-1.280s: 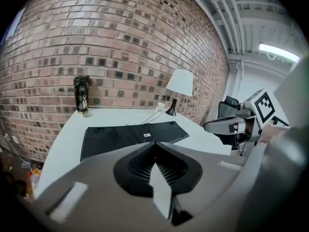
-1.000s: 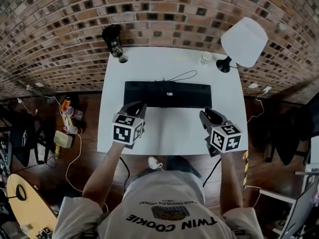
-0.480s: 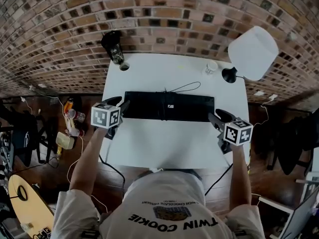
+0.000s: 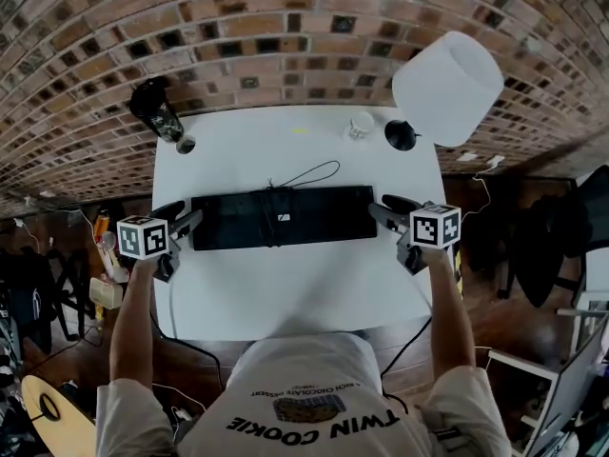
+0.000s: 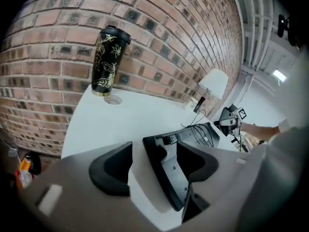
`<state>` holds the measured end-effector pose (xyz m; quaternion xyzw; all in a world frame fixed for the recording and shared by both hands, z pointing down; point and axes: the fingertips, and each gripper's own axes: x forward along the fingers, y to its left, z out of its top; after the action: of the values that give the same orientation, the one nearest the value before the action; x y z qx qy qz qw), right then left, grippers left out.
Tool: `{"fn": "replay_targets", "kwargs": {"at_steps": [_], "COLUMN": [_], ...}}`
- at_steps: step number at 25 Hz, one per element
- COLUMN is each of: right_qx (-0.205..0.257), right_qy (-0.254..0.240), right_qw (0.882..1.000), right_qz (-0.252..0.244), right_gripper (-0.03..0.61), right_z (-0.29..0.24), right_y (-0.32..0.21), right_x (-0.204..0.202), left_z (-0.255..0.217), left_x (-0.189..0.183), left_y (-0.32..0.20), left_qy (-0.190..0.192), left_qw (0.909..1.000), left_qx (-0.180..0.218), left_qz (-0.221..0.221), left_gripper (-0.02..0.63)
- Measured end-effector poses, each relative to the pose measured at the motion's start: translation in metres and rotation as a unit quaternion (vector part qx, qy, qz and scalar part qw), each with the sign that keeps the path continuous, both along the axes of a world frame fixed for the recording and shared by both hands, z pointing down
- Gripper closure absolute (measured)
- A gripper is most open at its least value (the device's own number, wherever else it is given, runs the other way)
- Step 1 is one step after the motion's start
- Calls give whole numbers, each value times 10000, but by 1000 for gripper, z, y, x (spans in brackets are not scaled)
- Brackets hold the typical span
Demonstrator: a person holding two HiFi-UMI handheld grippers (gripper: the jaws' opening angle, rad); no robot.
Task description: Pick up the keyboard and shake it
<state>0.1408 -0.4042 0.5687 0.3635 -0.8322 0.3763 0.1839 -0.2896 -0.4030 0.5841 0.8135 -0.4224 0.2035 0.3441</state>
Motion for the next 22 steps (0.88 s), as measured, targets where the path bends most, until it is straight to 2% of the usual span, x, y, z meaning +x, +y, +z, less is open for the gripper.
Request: {"fn": "replay_targets", "kwargs": {"at_steps": [4,9,20,22], "right_qx": [-158,-439,-1240,-1331], "right_qy": [-189,-331,-407,-477], "right_qw": [9989,9972,9873,9849], "right_qz": [-411,-499,-903,-1003], "right_gripper": [312,311,311,311], "right_z": [10,23,36,35], "right_y": [-10,-28,-31,-31], "right_x": [-8,-8,-13,-15], "left_z": [1,12,20,20], "left_x": [8,13,18,18], "left_y": [-7,-12,-9,-8], "left_qy": [302,245,235,242], "left_qw": [9990,9971,9936,9929], "left_qx": [-123,-368,-718,-794], "left_qz": [302,611,841,854], "left_gripper": [302,296,301,318]}}
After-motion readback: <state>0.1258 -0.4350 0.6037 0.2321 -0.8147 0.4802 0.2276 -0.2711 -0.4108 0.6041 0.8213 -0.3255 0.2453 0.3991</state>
